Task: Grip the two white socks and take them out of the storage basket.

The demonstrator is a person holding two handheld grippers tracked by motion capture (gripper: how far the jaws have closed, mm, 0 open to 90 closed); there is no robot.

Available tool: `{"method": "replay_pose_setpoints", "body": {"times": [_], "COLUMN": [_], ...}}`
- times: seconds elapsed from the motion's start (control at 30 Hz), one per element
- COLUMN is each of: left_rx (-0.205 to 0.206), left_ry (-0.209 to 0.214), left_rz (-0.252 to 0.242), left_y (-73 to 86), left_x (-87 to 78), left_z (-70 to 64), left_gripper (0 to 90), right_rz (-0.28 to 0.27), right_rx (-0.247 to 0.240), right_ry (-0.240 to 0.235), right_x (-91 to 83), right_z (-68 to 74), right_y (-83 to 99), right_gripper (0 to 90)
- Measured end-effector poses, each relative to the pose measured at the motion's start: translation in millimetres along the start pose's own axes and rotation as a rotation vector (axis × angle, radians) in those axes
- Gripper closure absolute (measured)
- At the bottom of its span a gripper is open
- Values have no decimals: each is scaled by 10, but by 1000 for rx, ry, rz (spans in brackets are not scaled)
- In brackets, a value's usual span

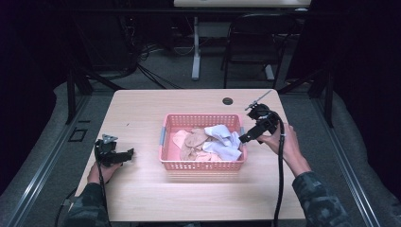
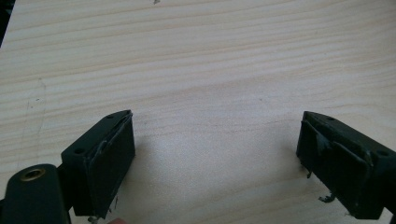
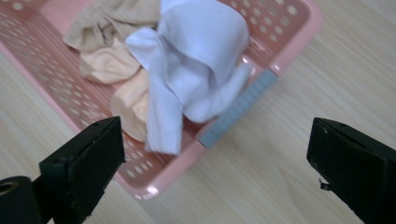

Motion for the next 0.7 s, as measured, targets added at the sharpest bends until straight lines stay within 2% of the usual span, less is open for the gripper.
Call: {"method": "replay_pose_setpoints", "body": {"times": [0.07,0.13,0.17,0.3,0.33,0.4,0.47,0.53,0.6,0.63,0.7], "left_rx": [2,2,4,5,5,4,4,4,5,7,7], "left_ry": [1,0,1,1,1,1,1,1,1,3,3], "left_rz": [-1,-1,-2,-2,-2,-1,-1,-1,-1,-1,-1], "left_y": [-2,-2,-1,0,0,1,1,1,1,-2,-2], "left_x": [2,1,0,-1,-1,-2,-2,-2,-2,1,1], "left_z": [1,1,-1,-1,-1,-1,-2,-2,-2,-4,-5], "left_gripper": [111,111,111,111,110,110,110,110,110,109,110], "right_rz": [10,13,40,72,72,106,106,112,121,142,151], "right_rx": [-17,-22,-23,-19,-19,-29,-32,-15,-14,-7,-4], "right_ry": [-9,-13,-18,-32,-32,-32,-28,-46,-48,-48,-46], "right_x": [81,114,227,395,395,505,528,609,644,719,787], "right_z": [67,86,119,160,160,176,174,177,173,165,147], "right_y": [-106,-139,-210,-285,-285,-333,-350,-403,-412,-430,-442], "right_gripper": [43,51,50,56,56,67,72,89,97,132,142]}}
Point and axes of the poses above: each handheld gripper's, and its own axes: x roughly forward along the jaws, y roughly out of its underside, z roughly to its left, the point moved 10 cm from there along x, roughly forward along the jaws, and after that the axes turned 8 degrees about -y, right-handed, at the moved point
